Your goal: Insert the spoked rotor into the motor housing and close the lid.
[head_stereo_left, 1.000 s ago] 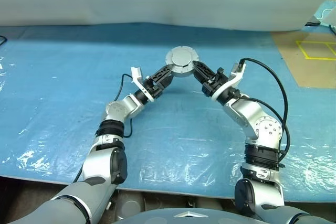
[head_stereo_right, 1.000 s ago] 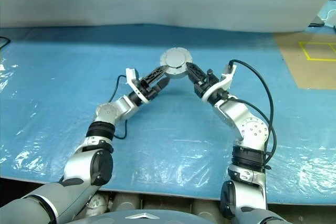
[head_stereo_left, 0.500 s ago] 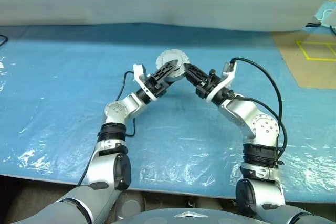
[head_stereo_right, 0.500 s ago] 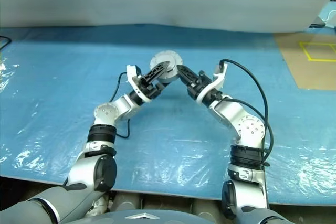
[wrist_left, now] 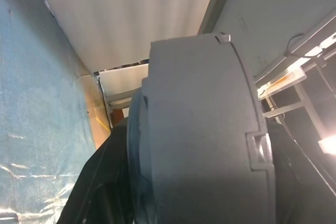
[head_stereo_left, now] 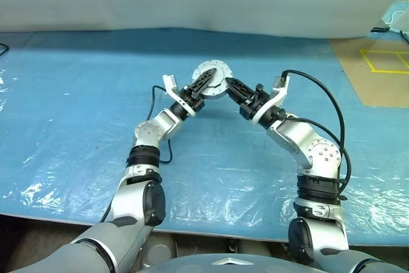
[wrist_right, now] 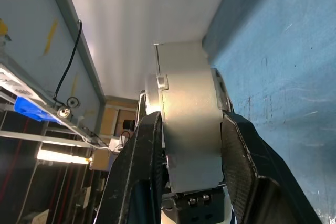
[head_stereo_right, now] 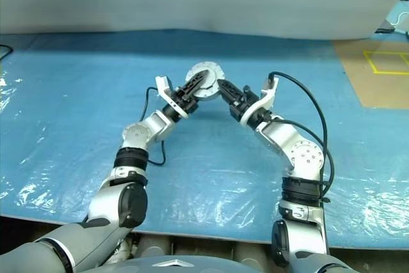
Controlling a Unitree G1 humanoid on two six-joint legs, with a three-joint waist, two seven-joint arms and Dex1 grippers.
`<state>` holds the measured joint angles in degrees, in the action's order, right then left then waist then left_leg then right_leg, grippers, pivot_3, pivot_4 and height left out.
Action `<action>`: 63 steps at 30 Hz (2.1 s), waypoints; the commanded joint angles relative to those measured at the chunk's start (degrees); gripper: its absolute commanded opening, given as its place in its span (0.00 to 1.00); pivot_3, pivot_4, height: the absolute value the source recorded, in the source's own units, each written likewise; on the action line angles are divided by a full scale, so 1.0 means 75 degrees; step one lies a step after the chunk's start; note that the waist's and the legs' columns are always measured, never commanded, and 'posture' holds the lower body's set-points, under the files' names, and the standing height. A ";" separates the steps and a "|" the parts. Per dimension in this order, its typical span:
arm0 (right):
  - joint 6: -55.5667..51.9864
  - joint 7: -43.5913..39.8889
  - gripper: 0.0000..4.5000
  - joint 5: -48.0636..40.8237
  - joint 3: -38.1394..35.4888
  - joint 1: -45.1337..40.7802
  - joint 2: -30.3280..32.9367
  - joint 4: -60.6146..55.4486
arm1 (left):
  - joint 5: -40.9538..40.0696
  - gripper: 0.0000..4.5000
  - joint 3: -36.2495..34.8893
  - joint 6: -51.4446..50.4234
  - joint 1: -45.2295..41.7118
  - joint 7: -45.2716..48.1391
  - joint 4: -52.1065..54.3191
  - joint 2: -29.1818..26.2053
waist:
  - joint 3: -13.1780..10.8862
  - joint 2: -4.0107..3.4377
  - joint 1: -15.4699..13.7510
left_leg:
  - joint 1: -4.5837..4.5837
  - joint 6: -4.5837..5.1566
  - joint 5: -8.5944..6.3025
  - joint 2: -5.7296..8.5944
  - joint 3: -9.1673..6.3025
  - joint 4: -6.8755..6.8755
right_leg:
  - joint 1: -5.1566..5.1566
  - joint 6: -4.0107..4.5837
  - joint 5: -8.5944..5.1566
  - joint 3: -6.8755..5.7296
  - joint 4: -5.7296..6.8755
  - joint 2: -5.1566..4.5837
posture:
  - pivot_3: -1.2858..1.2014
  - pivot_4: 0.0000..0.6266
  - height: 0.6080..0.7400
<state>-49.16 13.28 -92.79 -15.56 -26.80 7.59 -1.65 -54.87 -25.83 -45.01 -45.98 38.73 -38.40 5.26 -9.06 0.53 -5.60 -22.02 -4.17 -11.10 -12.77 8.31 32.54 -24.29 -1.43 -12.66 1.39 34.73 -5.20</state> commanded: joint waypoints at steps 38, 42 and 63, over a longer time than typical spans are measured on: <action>0.0130 -0.1172 0.79 0.2161 0.0525 -0.0176 0.0734 -0.0519 | 0.1082 0.55 -0.1419 0.4306 -0.1482 -0.1618 -0.2487 -0.2673 | -0.0003 0.0006 -0.0010 | -0.0010 -0.0001 0.0000 0.0000 -0.0016 0.0011 | 0.0000 -0.0011 0.0006 -0.0007 -0.0004 0.0005 | 0.52 0.24 1.00; 0.0186 -0.1486 0.79 0.2592 0.0495 -0.0247 0.0788 -0.0471 | 0.1620 0.55 -0.1338 0.4891 -0.1488 -0.1885 -0.3367 -0.2990 | -0.0007 0.0016 -0.0118 | -0.0044 -0.0001 0.0000 0.0000 -0.0042 0.0021 | 0.0000 -0.0013 0.0007 -0.0039 -0.0005 0.0002 | 0.52 0.24 1.00; 0.0061 -0.1899 0.80 0.3853 0.0495 -0.0162 0.0401 -0.0454 | 0.2642 0.99 -0.1650 0.5526 -0.0860 -0.2861 -0.4399 -0.4549 | -0.0007 0.0015 0.0039 | -0.0024 -0.0005 0.0001 -0.0006 -0.0153 0.0084 | 0.0078 0.0003 0.0010 -0.0133 0.0008 -0.0004 | 0.52 0.24 1.00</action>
<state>-49.01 0.05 -64.08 -11.65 -27.80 10.88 -3.09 -35.18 -37.07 -4.90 -52.66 17.71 -72.02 -26.17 -9.11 0.64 -5.31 -22.20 -4.21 -11.09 -12.81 7.16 33.15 -23.71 -1.40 -12.59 0.38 34.76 -5.23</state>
